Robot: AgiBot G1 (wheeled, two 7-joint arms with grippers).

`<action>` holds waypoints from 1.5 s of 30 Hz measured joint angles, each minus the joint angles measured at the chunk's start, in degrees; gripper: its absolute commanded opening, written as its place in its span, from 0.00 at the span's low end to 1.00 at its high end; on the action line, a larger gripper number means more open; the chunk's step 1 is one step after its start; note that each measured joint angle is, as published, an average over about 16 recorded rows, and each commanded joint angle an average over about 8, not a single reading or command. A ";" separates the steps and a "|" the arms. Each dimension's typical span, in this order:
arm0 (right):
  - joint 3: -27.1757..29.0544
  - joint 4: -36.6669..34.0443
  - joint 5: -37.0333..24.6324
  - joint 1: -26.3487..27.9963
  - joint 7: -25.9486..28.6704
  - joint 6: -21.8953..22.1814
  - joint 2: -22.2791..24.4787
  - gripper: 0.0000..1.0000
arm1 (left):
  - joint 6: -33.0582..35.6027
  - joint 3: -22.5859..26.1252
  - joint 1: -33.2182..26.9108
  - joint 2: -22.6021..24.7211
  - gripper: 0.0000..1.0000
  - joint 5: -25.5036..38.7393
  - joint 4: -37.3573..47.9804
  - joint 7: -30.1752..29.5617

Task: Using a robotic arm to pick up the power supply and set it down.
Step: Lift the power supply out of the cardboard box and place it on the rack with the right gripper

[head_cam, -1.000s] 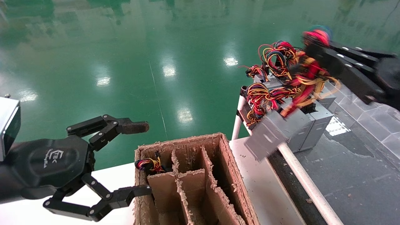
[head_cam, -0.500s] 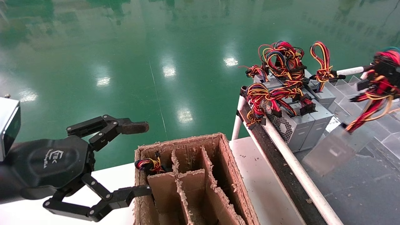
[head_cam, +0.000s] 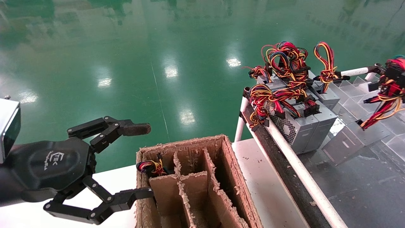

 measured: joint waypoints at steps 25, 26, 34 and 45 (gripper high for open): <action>-10.26 -21.64 -13.02 25.03 -7.33 -5.06 -9.18 0.00 | 0.00 0.00 0.00 0.00 1.00 0.00 0.00 0.00; -10.44 -22.41 -13.30 25.61 -7.67 -5.15 -9.43 0.00 | 0.00 0.00 0.00 0.00 1.00 0.00 0.00 0.00; -11.69 -28.52 -15.12 29.87 -9.95 -6.35 -11.59 0.00 | 0.00 0.01 0.00 0.00 1.00 0.00 0.00 0.00; -13.23 -35.45 -16.93 34.63 -12.29 -9.02 -14.97 0.06 | 0.00 0.01 0.00 0.00 1.00 -0.01 0.00 0.00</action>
